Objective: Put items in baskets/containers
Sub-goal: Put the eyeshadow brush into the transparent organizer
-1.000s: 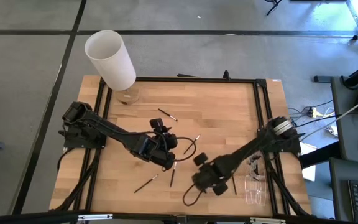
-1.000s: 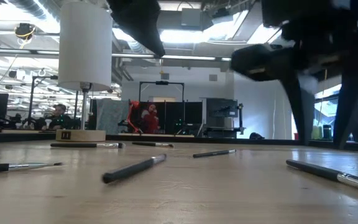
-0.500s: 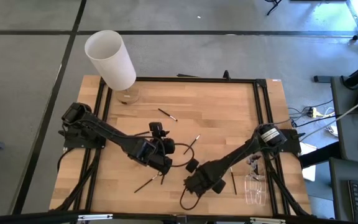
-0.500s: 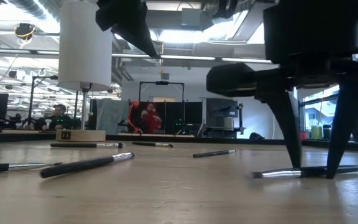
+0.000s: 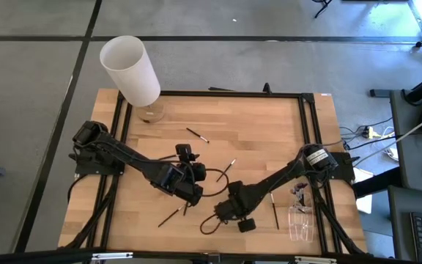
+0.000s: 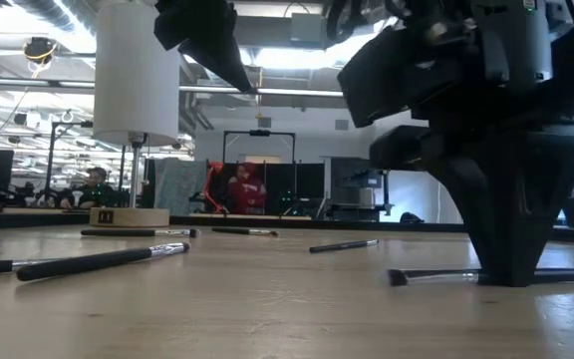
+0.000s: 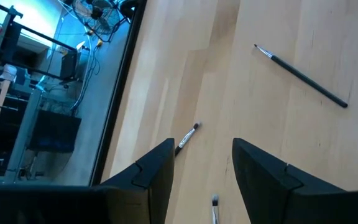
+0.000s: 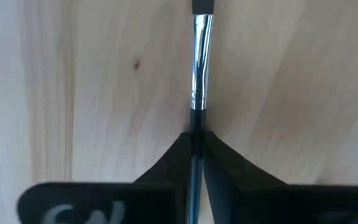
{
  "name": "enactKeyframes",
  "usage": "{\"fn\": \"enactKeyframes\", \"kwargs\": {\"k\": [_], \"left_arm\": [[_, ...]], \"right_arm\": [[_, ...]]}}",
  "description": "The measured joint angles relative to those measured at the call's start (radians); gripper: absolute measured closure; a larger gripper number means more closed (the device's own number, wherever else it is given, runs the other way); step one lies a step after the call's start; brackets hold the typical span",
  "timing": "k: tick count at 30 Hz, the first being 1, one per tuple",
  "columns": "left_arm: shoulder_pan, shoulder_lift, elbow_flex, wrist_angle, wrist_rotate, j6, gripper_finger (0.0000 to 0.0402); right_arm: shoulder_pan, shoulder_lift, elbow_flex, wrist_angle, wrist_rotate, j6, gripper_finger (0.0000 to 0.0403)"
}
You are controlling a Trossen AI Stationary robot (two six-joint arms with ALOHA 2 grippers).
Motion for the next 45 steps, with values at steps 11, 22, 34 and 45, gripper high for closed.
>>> {"fn": "enactKeyframes", "kwargs": {"k": [11, 22, 34, 45], "left_arm": [[0.0, 0.0, 0.0, -0.001, 0.0, -0.017, 0.0245], [0.0, 0.0, 0.0, 0.0, 0.0, -0.035, 0.0245], [0.0, 0.0, 0.0, 0.006, -0.004, -0.053, 0.0245], [0.001, 0.0, 0.0, 0.007, -0.005, -0.053, 0.0245]], "right_arm": [[0.105, -0.25, -0.002, -0.102, 0.36, 0.383, 0.0379], [0.396, -0.533, -0.005, -0.482, 0.553, 1.01, 0.038], [0.744, -0.584, -0.105, -0.614, 0.556, 1.429, 0.0378], [0.824, -0.582, -0.413, -0.327, 0.573, 1.474, 0.0375]]}}
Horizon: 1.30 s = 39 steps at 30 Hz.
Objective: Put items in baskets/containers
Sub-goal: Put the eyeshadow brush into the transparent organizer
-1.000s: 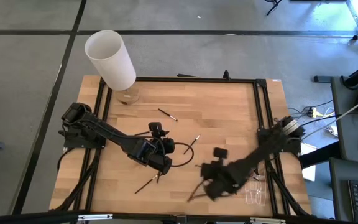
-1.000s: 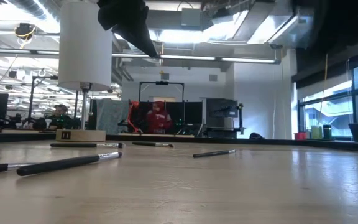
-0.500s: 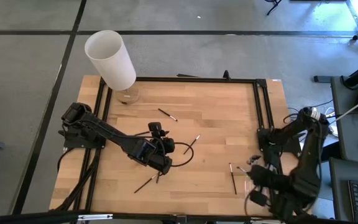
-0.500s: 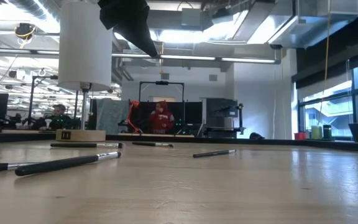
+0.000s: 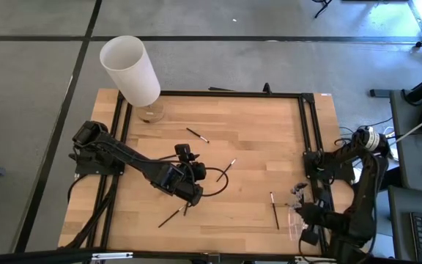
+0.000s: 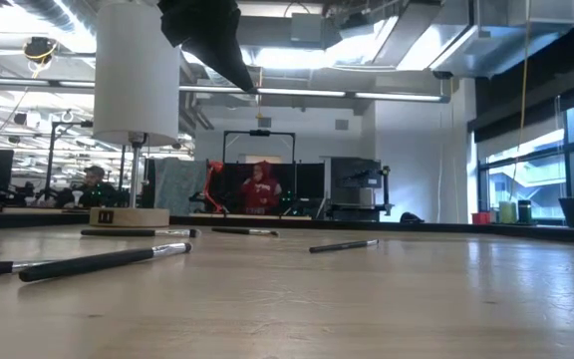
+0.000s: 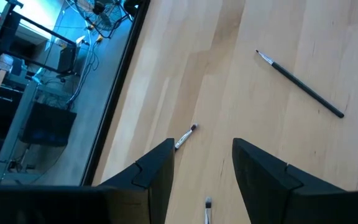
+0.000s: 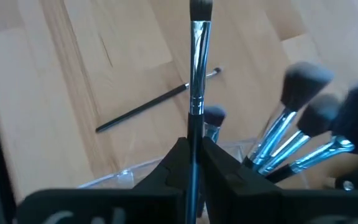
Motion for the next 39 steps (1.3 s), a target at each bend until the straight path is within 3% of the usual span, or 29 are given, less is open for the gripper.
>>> {"fn": "enactKeyframes", "kwargs": {"k": [9, 17, 28, 33, 39], "left_arm": [[0.001, 0.0, 0.0, 0.019, -0.011, 0.0, 0.0245], [0.001, 0.0, 0.0, 0.018, -0.01, 0.0, 0.0245], [0.001, 0.0, 0.0, 0.017, -0.009, 0.0, 0.0245], [0.001, 0.0, 0.0, 0.017, -0.009, 0.0, 0.0245], [0.001, 0.0, 0.0, 0.017, -0.014, 0.016, 0.0245]], "right_arm": [[0.0, 0.0, -0.004, 0.018, -0.01, -0.006, 0.0331], [-0.012, 0.0, 0.058, -0.029, -0.092, -0.003, 0.0278], [-0.071, -0.001, 0.095, -0.094, -0.112, -0.025, 0.0309], [-0.16, -0.004, 0.095, -0.06, -0.064, -0.186, 0.0322], [-0.43, -0.007, 0.094, 0.132, -0.211, -0.554, 0.031]]}}
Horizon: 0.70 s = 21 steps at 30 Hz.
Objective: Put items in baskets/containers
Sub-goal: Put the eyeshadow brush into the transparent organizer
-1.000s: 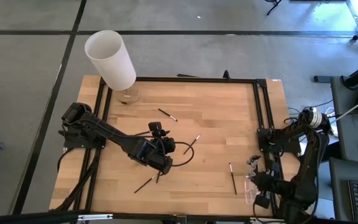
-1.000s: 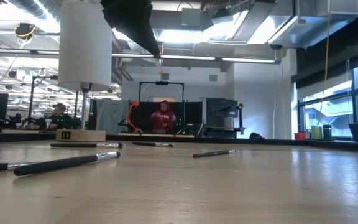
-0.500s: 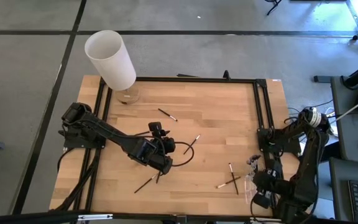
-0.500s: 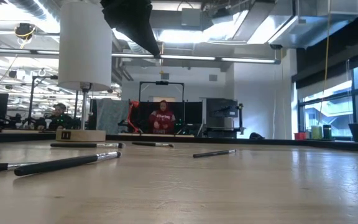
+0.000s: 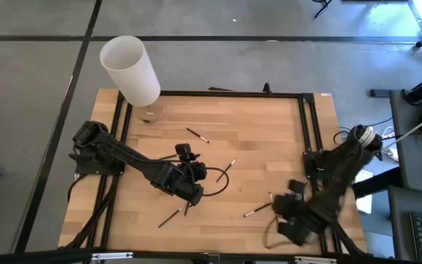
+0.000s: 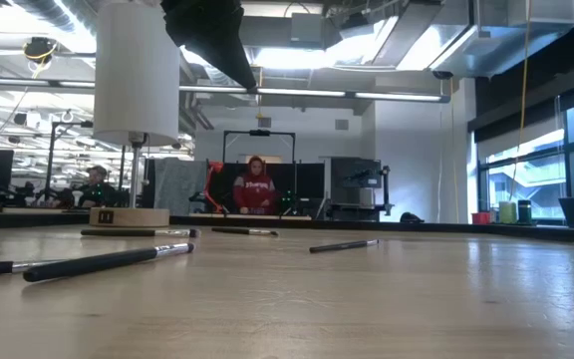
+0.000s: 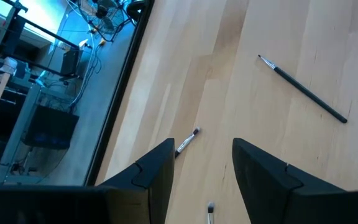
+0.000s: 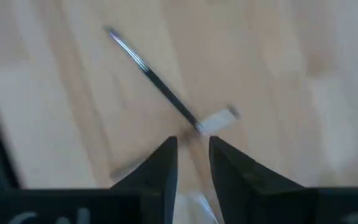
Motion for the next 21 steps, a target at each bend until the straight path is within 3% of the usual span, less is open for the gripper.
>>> {"fn": "enactKeyframes", "kwargs": {"k": [6, 14, 21], "left_arm": [[0.0, 0.0, 0.0, -0.001, 0.003, 0.001, 0.0245], [-0.014, 0.0, 0.0, -0.025, 0.009, 0.003, 0.0245], [-0.015, 0.0, 0.0, -0.027, 0.008, 0.002, 0.0245]], "right_arm": [[-0.222, 0.031, -0.012, 0.29, -0.159, -0.373, 0.0294], [-0.275, 0.239, -0.015, 0.422, -0.358, -0.545, 0.0293], [-0.276, 0.322, 0.017, 0.397, -0.324, -0.627, 0.0293]]}}
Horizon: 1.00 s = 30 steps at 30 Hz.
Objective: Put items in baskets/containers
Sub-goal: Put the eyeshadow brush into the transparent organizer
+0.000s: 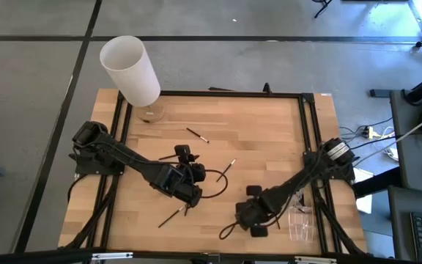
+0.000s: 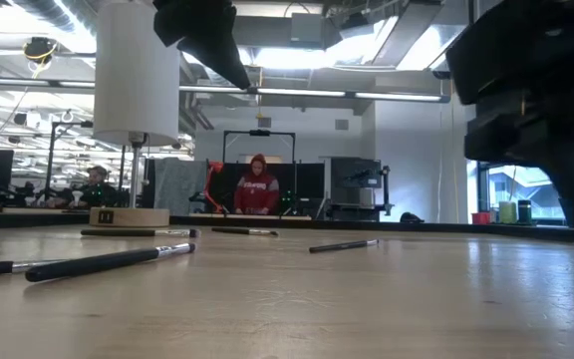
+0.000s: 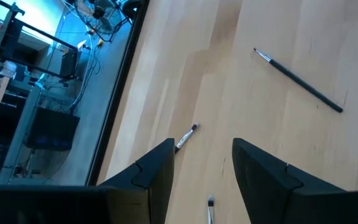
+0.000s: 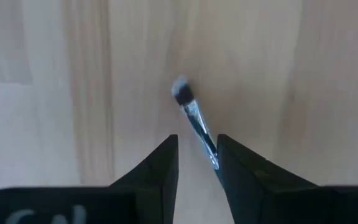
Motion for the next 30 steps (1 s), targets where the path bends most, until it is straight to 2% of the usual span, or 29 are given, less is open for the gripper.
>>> {"fn": "enactKeyframes", "kwargs": {"k": [7, 16, 22, 26, 30], "left_arm": [[0.003, 0.0, 0.0, 0.008, -0.004, -0.001, 0.0245], [0.003, 0.0, 0.0, 0.008, -0.003, -0.001, 0.0245], [0.003, 0.0, 0.0, 0.006, -0.004, 0.0, 0.0245], [0.003, 0.0, 0.0, 0.005, -0.004, 0.0, 0.0245], [0.003, 0.0, 0.0, 0.004, -0.004, 0.0, 0.0245]], "right_arm": [[0.0, 0.002, -0.011, 0.014, 0.039, -0.044, 0.0298], [0.001, 0.109, -0.02, 0.011, 0.022, -0.107, 0.0356], [0.001, 0.111, -0.013, 0.0, 0.03, -0.087, 0.0385], [0.002, 0.074, 0.009, -0.017, 0.074, -0.038, 0.0379], [0.015, 0.008, 0.026, -0.07, 0.181, 0.031, 0.0376]]}}
